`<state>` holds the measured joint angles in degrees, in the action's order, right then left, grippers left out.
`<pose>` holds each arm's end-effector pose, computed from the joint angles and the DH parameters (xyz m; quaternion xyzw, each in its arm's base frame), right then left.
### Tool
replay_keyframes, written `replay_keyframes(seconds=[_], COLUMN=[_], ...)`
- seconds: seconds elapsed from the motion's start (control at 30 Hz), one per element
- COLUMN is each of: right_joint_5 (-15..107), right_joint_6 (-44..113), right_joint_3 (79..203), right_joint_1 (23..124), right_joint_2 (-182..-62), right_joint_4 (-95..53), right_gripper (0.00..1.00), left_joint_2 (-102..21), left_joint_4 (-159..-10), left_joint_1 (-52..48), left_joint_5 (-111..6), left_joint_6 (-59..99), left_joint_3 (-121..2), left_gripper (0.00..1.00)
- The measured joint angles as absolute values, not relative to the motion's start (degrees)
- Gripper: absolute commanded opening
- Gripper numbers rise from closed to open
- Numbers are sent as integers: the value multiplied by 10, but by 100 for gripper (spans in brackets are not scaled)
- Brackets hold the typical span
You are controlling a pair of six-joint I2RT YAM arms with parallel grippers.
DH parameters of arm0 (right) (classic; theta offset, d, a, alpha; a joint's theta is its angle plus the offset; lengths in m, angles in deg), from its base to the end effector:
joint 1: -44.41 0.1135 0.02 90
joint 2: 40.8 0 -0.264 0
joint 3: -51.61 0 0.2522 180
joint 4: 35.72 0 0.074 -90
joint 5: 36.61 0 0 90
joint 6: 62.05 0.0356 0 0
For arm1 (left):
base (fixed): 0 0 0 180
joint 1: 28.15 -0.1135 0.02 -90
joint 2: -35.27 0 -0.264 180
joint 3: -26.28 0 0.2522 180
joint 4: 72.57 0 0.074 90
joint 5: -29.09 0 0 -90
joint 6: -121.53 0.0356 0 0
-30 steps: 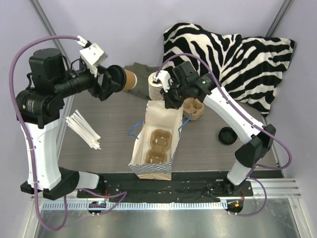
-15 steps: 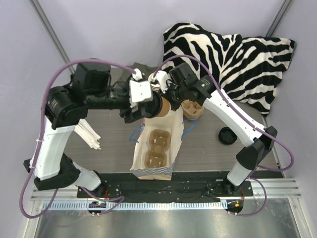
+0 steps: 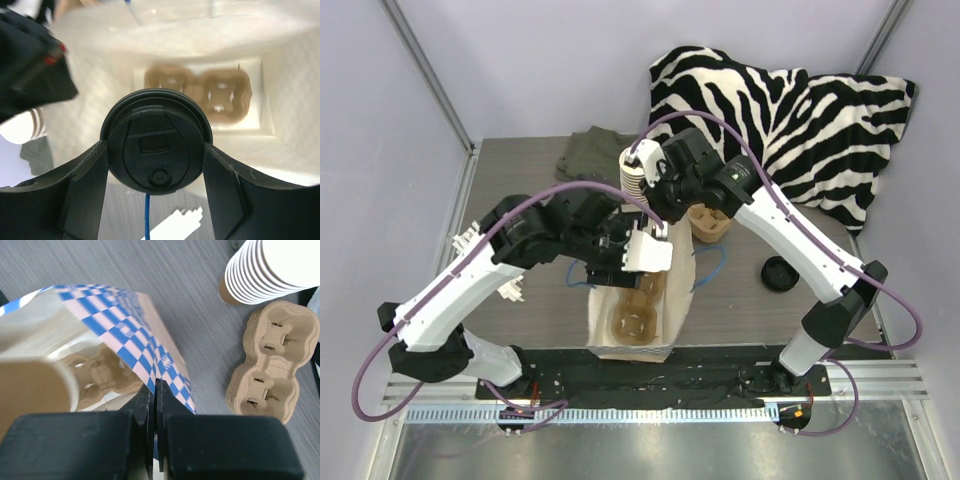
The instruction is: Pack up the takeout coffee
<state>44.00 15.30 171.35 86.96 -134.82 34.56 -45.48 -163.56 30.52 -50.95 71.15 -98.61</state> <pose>0.2491 0.2365 0.4097 -0.4539 0.8000 0.1722 0.3524 0.1160 -0.2023 0.4701 0.7216 0.5819 -0.1402 0.3479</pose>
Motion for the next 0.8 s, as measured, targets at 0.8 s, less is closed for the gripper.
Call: replay_keyframes(seconds=[0.8], right_joint_5=[460], right_joint_6=[181], right_joint_3=[1648], right_joint_1=[922], right_joint_2=[-1280], right_joint_4=[316], right_gripper=[1], left_joint_2=[-402], left_joint_4=[-1493], left_joint_1=[414], left_joint_5=[-618], left_joint_6=[734], left_joint_3=[-740], left_gripper=[31])
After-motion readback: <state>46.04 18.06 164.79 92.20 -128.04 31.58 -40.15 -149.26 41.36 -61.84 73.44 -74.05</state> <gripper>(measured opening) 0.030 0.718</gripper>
